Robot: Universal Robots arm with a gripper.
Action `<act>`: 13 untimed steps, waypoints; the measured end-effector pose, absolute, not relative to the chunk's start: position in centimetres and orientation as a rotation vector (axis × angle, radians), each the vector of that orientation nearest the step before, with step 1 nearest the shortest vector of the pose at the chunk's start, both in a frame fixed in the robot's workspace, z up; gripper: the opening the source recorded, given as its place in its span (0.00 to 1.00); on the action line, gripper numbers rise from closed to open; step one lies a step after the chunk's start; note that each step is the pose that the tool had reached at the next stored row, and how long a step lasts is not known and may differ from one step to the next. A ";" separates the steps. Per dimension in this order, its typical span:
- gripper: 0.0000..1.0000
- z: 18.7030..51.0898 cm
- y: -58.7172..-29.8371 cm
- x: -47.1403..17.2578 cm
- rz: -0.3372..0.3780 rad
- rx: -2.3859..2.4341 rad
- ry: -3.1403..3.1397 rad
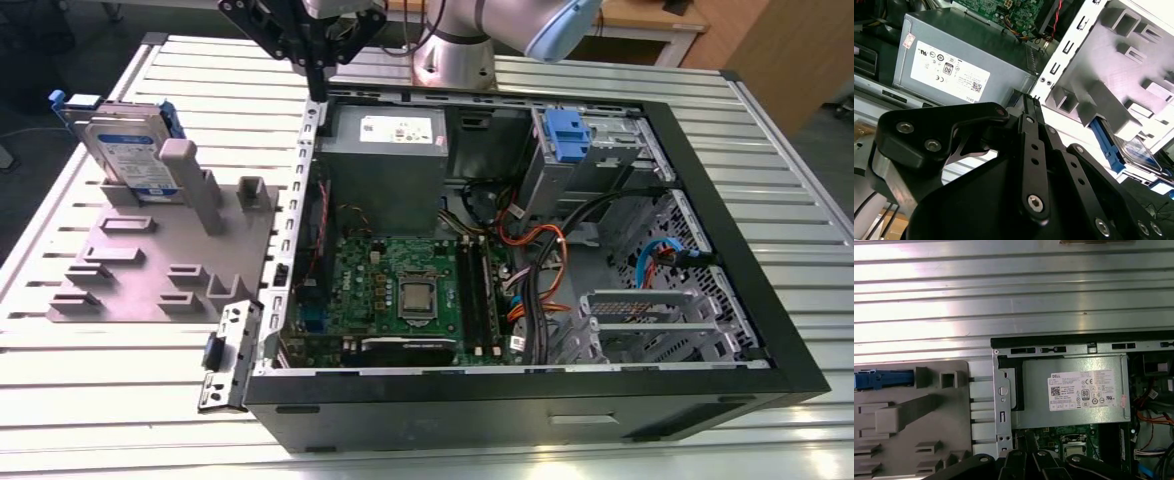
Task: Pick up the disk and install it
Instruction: 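Reach for the disk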
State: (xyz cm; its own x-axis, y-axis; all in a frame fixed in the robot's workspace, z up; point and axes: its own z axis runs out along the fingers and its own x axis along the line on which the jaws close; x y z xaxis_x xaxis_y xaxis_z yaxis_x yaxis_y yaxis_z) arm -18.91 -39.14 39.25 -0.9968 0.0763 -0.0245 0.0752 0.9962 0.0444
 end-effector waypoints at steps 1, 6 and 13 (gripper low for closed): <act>0.11 39.3 -39.1 -18.9 0.068 0.118 3.112; 0.11 39.3 -39.1 -19.2 0.068 0.118 3.113; 0.11 39.3 -39.1 -19.4 0.068 0.118 3.112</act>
State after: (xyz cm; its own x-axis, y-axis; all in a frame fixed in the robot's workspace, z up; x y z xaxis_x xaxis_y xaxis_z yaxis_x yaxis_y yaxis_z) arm -19.44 -39.14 39.25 -0.9968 0.0762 -0.0245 0.0751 0.9962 0.0444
